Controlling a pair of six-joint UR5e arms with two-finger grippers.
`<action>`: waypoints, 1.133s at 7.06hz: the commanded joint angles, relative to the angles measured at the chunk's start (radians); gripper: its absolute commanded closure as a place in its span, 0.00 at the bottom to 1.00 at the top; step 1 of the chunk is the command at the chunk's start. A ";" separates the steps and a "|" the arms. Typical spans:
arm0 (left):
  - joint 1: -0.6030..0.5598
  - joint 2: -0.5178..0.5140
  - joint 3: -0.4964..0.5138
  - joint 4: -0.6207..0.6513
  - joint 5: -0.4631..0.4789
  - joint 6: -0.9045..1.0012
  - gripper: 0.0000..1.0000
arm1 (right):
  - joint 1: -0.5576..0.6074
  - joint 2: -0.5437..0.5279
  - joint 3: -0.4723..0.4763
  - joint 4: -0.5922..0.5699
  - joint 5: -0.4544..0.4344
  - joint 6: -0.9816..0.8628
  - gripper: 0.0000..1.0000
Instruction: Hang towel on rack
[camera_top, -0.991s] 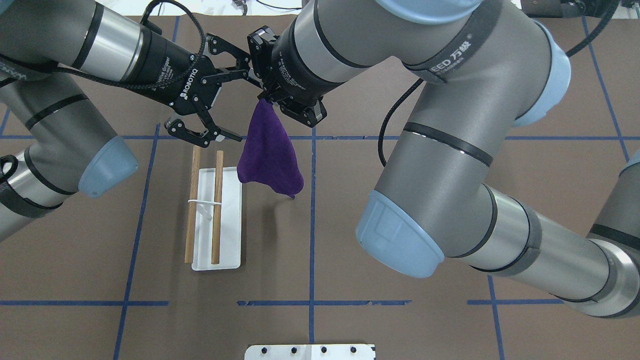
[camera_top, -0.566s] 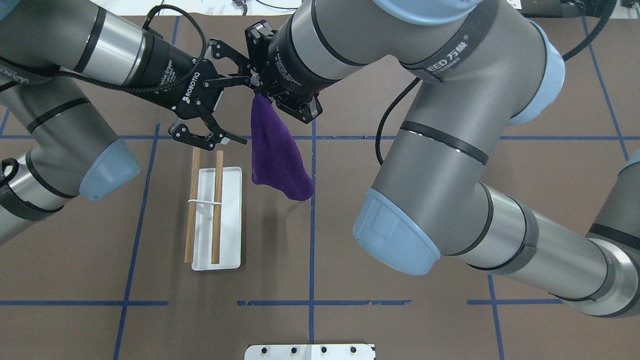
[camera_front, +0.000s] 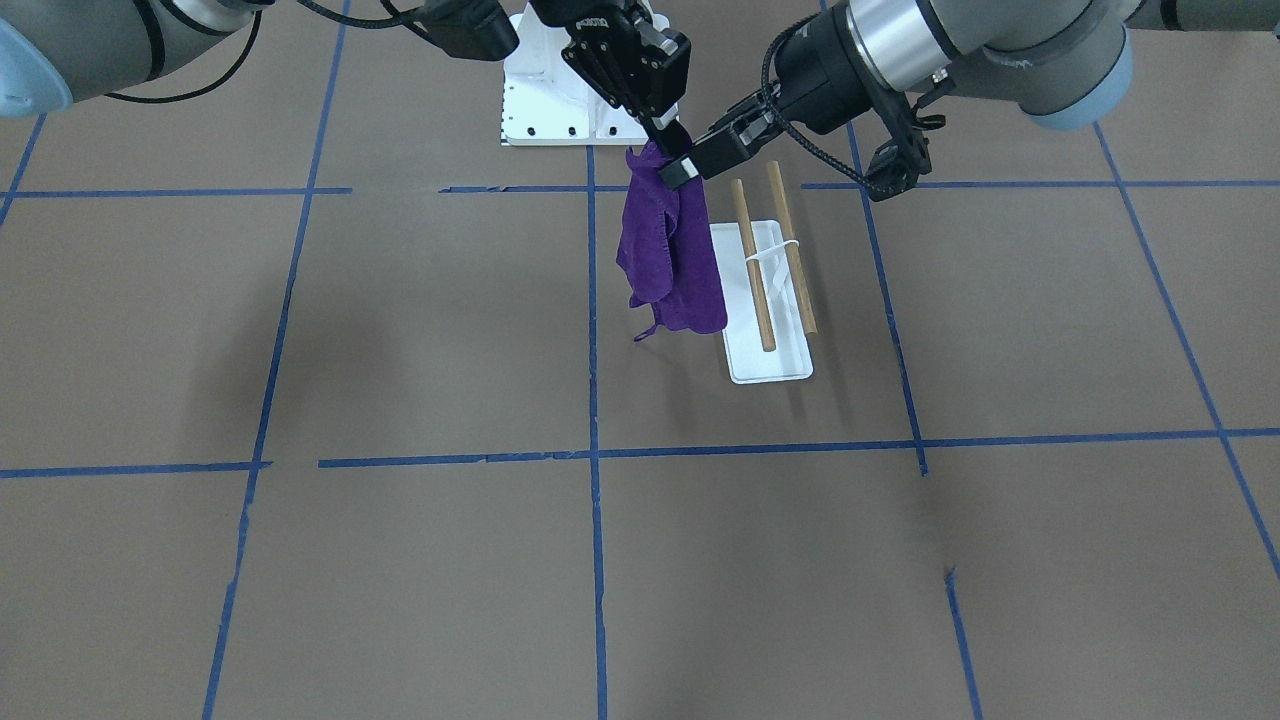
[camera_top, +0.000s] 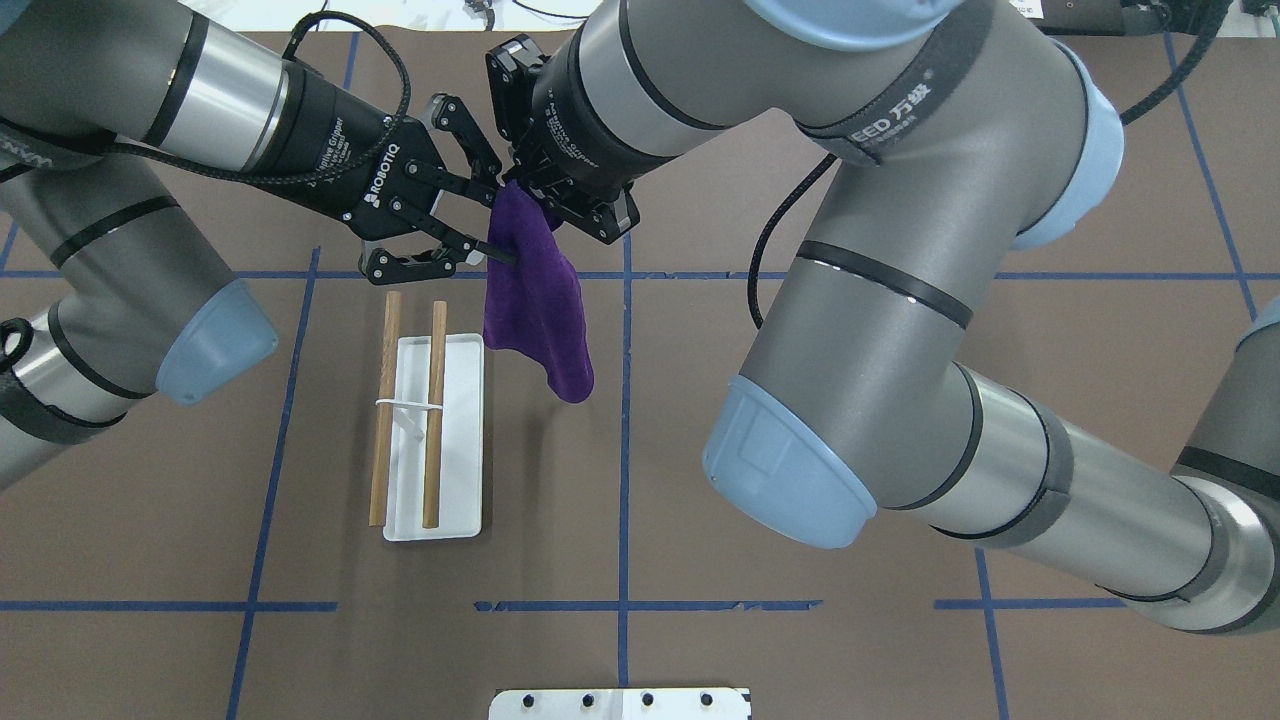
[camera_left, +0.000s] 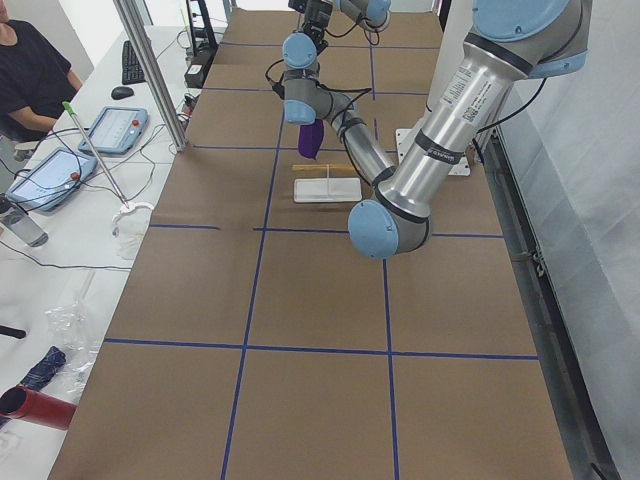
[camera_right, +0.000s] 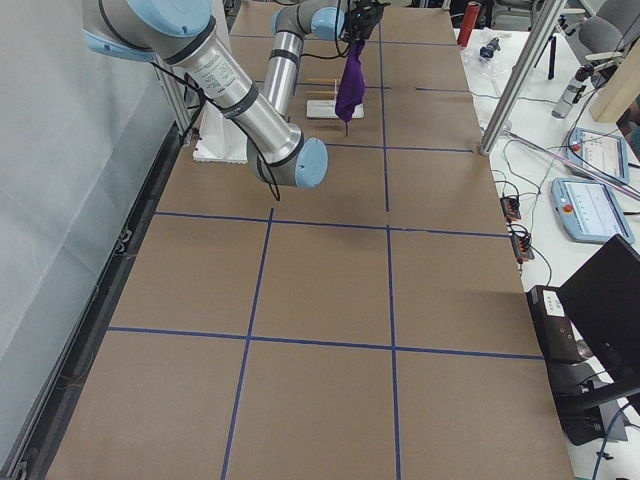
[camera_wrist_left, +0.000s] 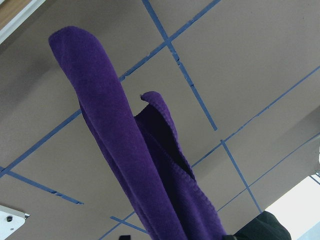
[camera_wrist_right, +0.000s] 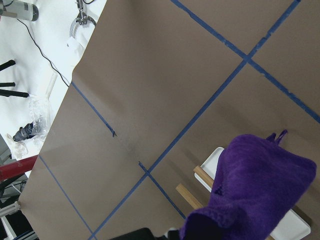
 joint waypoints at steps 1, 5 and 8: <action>-0.001 0.001 -0.011 0.000 0.008 -0.010 1.00 | 0.000 -0.002 0.000 0.002 0.000 -0.003 1.00; -0.003 0.037 -0.021 -0.009 -0.002 0.231 1.00 | 0.068 -0.153 0.192 -0.001 0.050 -0.081 0.00; 0.015 0.164 -0.054 -0.011 -0.096 0.768 1.00 | 0.198 -0.301 0.241 0.002 0.198 -0.219 0.00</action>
